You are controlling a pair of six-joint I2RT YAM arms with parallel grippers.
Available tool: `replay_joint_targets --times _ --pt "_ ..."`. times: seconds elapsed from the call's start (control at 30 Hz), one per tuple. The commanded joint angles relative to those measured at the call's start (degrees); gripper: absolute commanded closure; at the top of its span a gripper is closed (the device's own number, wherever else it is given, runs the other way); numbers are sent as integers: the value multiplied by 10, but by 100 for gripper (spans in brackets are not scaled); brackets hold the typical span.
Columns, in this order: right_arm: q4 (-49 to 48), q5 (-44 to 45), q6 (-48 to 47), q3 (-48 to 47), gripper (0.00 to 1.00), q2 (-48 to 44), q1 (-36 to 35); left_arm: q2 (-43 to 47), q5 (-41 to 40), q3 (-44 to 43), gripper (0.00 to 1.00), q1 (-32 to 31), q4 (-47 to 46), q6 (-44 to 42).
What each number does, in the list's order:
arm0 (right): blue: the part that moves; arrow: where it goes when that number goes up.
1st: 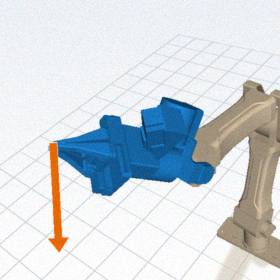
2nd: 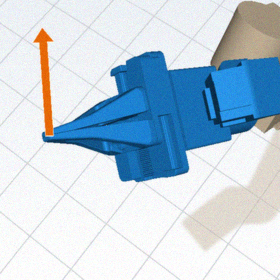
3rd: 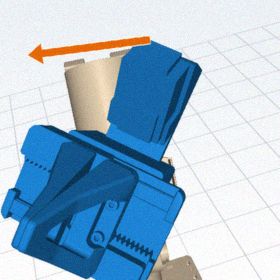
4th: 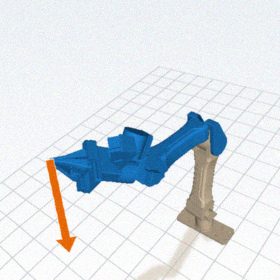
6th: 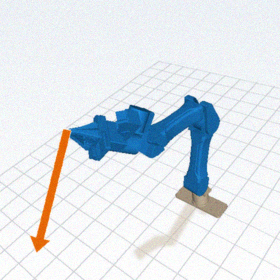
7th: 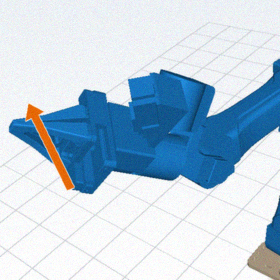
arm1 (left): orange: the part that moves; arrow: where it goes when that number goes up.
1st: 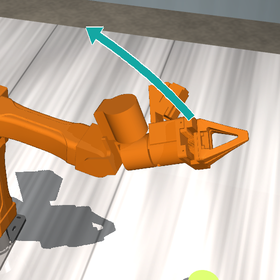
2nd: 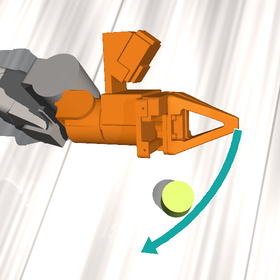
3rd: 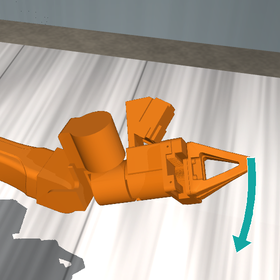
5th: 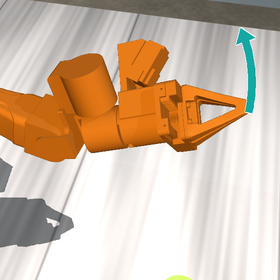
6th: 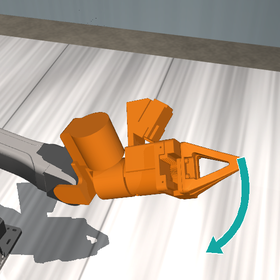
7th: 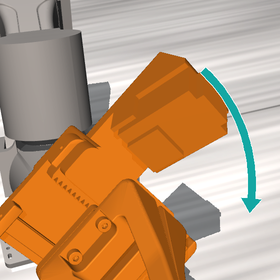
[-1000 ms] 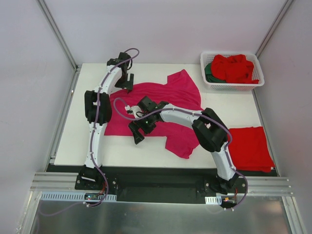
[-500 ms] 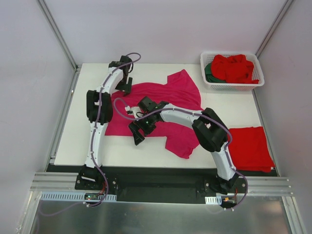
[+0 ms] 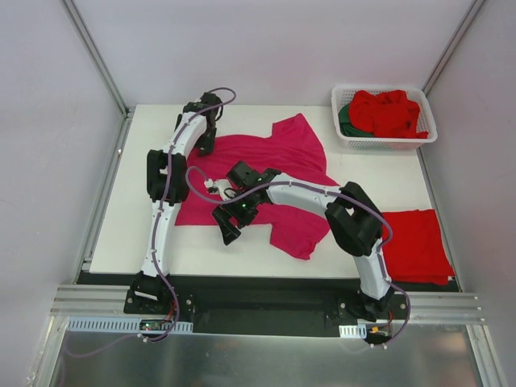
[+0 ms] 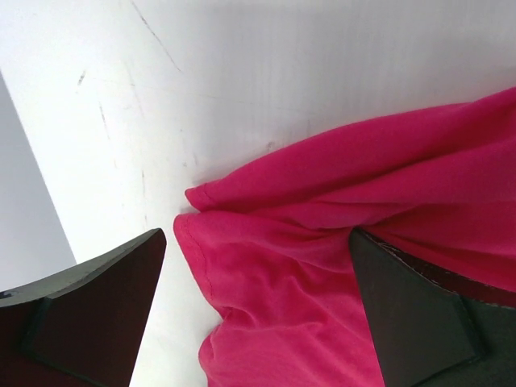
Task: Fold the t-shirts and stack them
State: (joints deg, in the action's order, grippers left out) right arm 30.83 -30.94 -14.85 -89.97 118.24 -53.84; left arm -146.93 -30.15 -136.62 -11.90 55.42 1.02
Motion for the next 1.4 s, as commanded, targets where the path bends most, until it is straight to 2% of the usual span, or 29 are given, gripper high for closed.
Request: replay_joint_targets --times 0.0,0.13,0.3,0.53,0.73,1.0,1.2,1.37 --pt "23 -12 -25 1 4 -33 -10 -24 -52 -12 1 11 -8 -5" --pt "34 -11 -30 -7 4 -29 -13 -20 -64 -21 1 10 -18 -1" --pt "12 10 -29 0 4 -39 -14 15 -27 13 1 7 -23 15" --pt "-45 87 -25 -33 4 -19 -14 31 -19 44 1 7 -27 11" --pt "-35 43 -19 -95 4 53 1 29 -14 48 1 5 -27 7" --pt "-33 11 -5 -88 4 115 11 31 -19 46 1 5 -28 3" --pt "-19 -10 -1 -58 4 114 10 37 -31 33 1 8 -28 -3" --pt "8 11 -16 -31 4 93 -1 19 -24 0 1 23 -29 -5"
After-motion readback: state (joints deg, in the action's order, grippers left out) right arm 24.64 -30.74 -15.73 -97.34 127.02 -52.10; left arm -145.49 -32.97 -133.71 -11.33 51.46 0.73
